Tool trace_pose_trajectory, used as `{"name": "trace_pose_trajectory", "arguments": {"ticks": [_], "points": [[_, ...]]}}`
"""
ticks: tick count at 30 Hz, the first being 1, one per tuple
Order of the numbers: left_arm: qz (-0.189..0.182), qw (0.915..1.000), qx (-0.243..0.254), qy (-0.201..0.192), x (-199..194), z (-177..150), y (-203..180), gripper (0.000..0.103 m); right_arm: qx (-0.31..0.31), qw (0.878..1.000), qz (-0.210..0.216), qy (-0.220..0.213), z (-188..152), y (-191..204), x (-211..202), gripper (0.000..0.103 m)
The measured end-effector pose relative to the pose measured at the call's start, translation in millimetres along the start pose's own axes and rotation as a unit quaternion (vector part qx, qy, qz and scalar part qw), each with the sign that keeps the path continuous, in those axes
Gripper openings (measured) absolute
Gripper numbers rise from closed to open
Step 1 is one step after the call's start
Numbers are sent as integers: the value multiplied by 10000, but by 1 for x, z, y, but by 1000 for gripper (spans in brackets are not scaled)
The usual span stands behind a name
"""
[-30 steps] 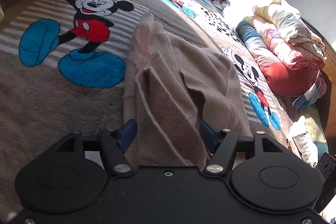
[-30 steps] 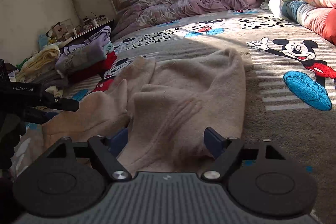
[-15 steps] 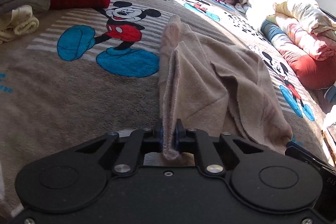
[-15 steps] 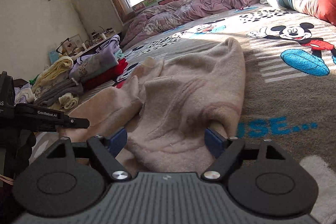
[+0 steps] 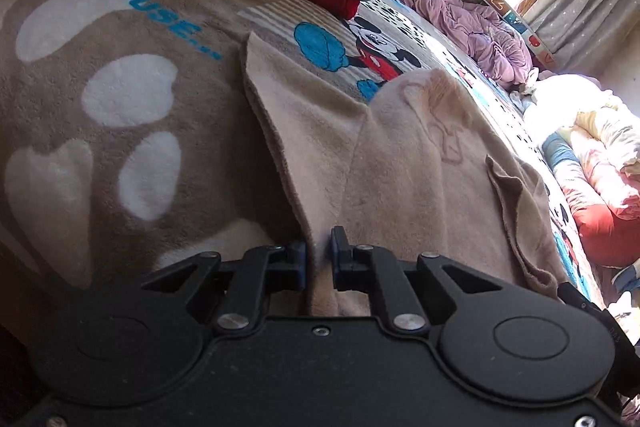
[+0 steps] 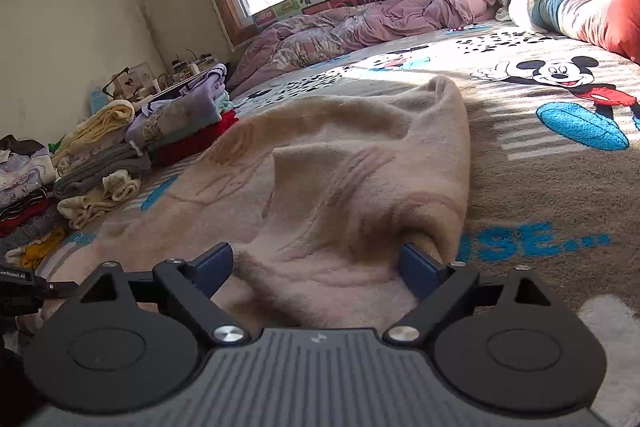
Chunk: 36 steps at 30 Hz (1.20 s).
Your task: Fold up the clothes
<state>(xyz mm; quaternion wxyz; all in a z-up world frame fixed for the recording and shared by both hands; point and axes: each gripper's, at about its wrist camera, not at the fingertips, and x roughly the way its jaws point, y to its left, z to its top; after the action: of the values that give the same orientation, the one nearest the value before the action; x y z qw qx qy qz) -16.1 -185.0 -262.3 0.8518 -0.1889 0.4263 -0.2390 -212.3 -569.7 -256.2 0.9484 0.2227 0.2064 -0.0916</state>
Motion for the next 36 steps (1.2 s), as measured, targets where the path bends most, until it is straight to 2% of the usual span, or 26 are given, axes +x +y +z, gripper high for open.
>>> {"name": "trace_pose_trajectory", "arguments": {"ticks": [1, 3, 7, 10, 12, 14, 15, 18, 20, 21, 22, 23, 25, 26, 27, 29, 32, 36], "points": [[-90, 9997, -218, 24, 0, 2, 7, 18, 0, 10000, -5, -5, 0, 0, 0, 91], [-162, 9987, -489, -57, 1, 8, 17, 28, -28, 10000, -23, -4, -1, 2, 1, 92], [-324, 9967, -723, -185, 13, 28, 30, 38, -184, 9998, -64, 9, -3, 5, 2, 94], [-398, 9951, -886, -193, 31, 49, 36, 39, -246, 9997, -52, 8, -4, 6, 3, 94], [-341, 9960, -811, -178, 43, 61, 35, 36, -296, 9996, -35, 12, -4, 6, 3, 95], [-152, 9980, -596, -121, 51, 70, 30, 6, -344, 9994, -11, 15, -5, 6, 3, 96], [-88, 9990, -413, -156, 48, 73, 25, 4, -348, 9994, 12, 9, -4, 6, 3, 96], [-11, 9979, -219, -608, 29, 74, 22, 5, -343, 9994, 60, -64, -3, 4, -1, 94], [563, 9980, -75, -283, 43, 70, 29, 16, -594, 9981, -38, -149, -1, 10, -7, 90], [535, 9980, -88, -323, 42, 68, 33, 17, -814, 9964, -117, -197, -1, 15, -11, 90], [534, 9978, -93, -384, 39, 66, 36, 20, -1190, 9923, -228, -265, -2, 23, -14, 90], [719, 9957, -42, -589, 30, 64, 33, 23, -1695, 9843, -350, -348, -5, 33, -18, 90], [1065, 9888, 64, -1044, 11, 57, 22, 47, -2339, 9706, -445, -348, -12, 47, -20, 87], [1006, 9882, 44, -1157, 5, 54, 19, 49, -2606, 9637, -475, -327, -15, 54, -20, 81], [754, 9904, 32, -1154, 0, 51, 16, 49, -2870, 9561, -504, -306, -18, 60, -20, 78], [454, 9935, 318, -997, 1, 46, 2, 50, -3396, 9383, -619, -190, -26, 75, -14, 67], [201, 9927, 970, -681, 8, 36, -28, 50, -3833, 9205, -761, -27, -35, 91, -1, 60], [-142, 9858, 1659, -209, 23, 9, -58, 50, -4030, 9107, -899, 133, -36, 105, 17, 55]]}}
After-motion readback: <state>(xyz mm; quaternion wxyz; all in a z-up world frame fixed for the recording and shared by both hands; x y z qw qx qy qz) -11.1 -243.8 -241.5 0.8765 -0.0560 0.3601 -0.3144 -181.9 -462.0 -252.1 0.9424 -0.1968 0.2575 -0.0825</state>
